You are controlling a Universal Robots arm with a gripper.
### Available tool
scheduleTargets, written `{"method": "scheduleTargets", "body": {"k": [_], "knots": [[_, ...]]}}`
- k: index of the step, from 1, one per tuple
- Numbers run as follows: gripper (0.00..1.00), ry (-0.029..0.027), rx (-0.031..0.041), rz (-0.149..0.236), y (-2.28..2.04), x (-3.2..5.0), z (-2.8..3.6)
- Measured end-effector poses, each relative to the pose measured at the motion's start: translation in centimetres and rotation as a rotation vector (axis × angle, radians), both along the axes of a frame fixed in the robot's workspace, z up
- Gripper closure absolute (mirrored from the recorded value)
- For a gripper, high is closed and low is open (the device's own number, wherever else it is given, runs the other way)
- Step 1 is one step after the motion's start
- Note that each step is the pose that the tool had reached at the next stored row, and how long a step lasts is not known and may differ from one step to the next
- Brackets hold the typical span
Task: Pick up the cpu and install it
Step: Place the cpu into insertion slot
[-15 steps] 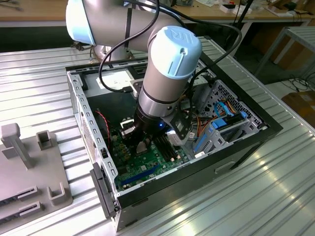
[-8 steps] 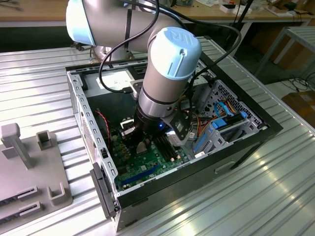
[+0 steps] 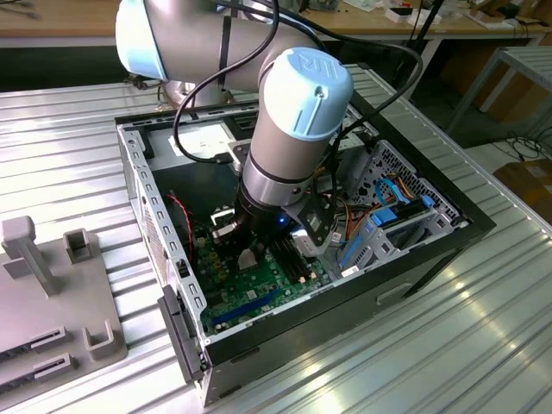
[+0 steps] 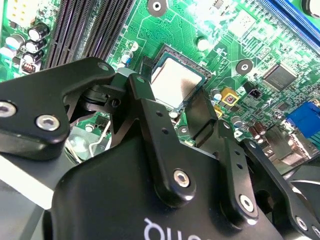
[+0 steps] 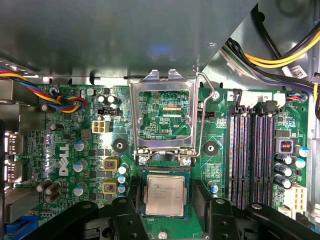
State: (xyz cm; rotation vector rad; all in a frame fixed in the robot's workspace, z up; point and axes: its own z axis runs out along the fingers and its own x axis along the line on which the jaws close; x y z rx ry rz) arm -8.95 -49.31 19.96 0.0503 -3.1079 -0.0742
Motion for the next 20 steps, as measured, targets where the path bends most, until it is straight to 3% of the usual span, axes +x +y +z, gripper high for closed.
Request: {"method": "scheduleTargets", "body": {"k": [5,16,17,19,20], "knots": [[0.46,0.0014,0.0001,0.0,0.0,0.01,0.52],[0.46,0.0015,0.0001,0.0,0.0,0.08,0.62],[0.47,0.0016,0.0001,0.0,0.0,0.08,0.62],[0.61,0.0017,0.0,0.0,0.0,0.08,0.66],[0.61,0.0019,-0.0005,0.0,-0.01,0.08,0.79]]}}
